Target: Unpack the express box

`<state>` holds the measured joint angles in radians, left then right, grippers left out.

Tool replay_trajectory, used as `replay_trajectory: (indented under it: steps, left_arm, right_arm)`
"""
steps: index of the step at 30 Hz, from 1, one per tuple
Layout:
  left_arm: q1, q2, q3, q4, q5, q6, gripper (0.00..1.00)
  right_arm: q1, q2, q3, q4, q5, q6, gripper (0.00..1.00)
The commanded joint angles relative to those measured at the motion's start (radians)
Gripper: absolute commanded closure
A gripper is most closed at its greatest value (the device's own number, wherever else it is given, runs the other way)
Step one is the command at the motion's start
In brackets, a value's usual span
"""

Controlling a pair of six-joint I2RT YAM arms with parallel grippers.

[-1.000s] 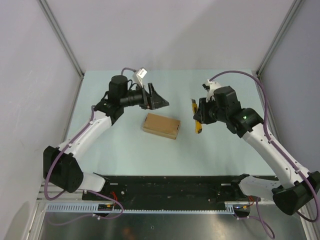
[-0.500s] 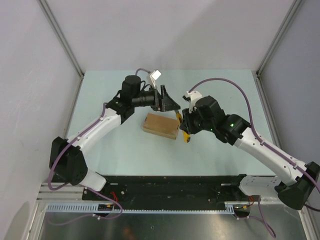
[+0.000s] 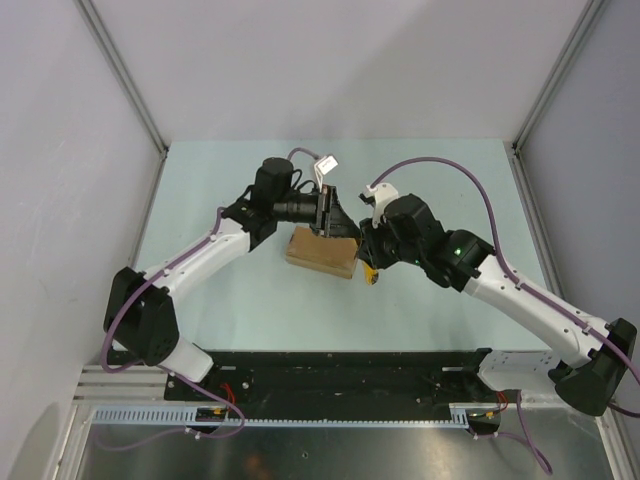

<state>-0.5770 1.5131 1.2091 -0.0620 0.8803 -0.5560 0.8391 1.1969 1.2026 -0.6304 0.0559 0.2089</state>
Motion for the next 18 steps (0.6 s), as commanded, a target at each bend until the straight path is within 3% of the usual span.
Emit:
replay_trajectory:
  steps: [1, 7, 10, 11, 14, 18]
  left_arm:
    - [-0.004, -0.036, -0.014, 0.027, 0.052, 0.067, 0.63]
    - [-0.004, -0.048, -0.033, 0.027, -0.038, 0.068, 1.0]
    - [-0.003, -0.053, -0.017, 0.028, -0.059, 0.054, 1.0]
    - [-0.001, -0.054, -0.007, 0.027, -0.081, 0.051, 1.0]
    - [0.02, -0.076, 0.018, 0.027, -0.128, 0.03, 1.0]
    - [0.081, -0.111, 0.061, 0.027, -0.176, -0.039, 1.0]
  right_arm:
    - [0.006, -0.007, 0.005, 0.026, 0.024, -0.02, 1.0]
    - [0.005, -0.019, 0.005, 0.023, 0.016, -0.031, 1.0]
    - [0.003, -0.028, 0.005, 0.028, 0.021, -0.01, 0.96]
    - [-0.003, -0.039, 0.005, 0.029, 0.012, 0.0, 0.62]
    - [-0.006, -0.075, 0.005, 0.054, 0.045, 0.035, 0.25]
    - [-0.011, -0.138, 0.005, 0.145, 0.067, 0.09, 0.11]
